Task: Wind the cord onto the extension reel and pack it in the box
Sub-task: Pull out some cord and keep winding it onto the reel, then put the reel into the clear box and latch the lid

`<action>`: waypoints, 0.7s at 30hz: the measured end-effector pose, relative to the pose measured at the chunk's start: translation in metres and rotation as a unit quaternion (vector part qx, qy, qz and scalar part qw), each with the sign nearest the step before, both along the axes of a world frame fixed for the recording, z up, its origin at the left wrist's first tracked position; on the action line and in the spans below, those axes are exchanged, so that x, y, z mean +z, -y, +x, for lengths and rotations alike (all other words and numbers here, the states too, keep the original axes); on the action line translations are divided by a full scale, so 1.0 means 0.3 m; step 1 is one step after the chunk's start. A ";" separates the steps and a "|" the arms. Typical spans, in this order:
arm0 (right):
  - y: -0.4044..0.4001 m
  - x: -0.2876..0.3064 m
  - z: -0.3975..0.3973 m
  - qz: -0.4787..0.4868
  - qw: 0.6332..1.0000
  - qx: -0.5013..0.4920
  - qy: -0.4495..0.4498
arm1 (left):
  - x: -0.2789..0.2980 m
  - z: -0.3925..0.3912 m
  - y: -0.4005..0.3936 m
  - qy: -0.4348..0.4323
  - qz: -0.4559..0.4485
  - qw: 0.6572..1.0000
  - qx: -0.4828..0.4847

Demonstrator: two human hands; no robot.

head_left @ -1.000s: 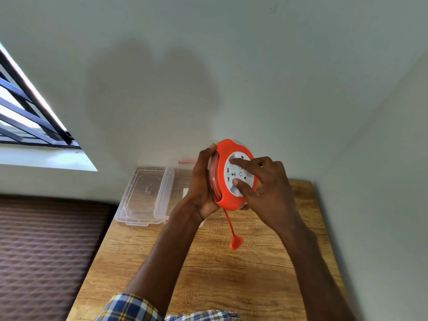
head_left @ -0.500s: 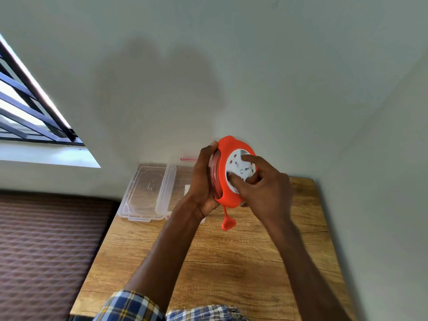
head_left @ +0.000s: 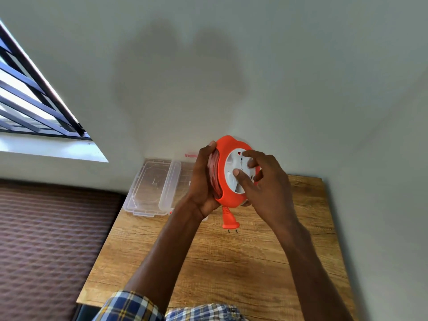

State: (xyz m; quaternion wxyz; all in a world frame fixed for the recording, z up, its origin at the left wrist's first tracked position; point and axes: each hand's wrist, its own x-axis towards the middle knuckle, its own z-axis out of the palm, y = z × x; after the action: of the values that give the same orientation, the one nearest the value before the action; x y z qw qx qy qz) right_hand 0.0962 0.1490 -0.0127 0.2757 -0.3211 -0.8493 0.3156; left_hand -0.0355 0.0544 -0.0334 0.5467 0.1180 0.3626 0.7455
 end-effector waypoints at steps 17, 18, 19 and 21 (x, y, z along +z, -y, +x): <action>-0.063 -0.130 -0.017 -0.015 0.989 0.142 0.046 | -0.078 0.058 0.027 0.058 -0.050 0.992 0.099; -0.052 -0.138 -0.017 -0.027 0.987 0.154 0.031 | -0.081 0.069 0.029 0.065 -0.044 0.989 0.125; -0.042 -0.147 -0.016 -0.044 0.986 0.158 0.008 | -0.088 0.078 0.032 0.077 -0.034 0.985 0.153; -0.032 -0.167 -0.013 -0.102 0.985 0.136 -0.034 | -0.103 0.088 0.043 0.105 -0.016 0.972 0.209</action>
State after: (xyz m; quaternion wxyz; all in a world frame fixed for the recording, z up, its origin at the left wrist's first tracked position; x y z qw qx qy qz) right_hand 0.0922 0.1585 -0.0628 0.2245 -0.2180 -0.8386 0.4459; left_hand -0.0090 0.0415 -0.0642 0.4155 -0.0482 0.3312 0.8458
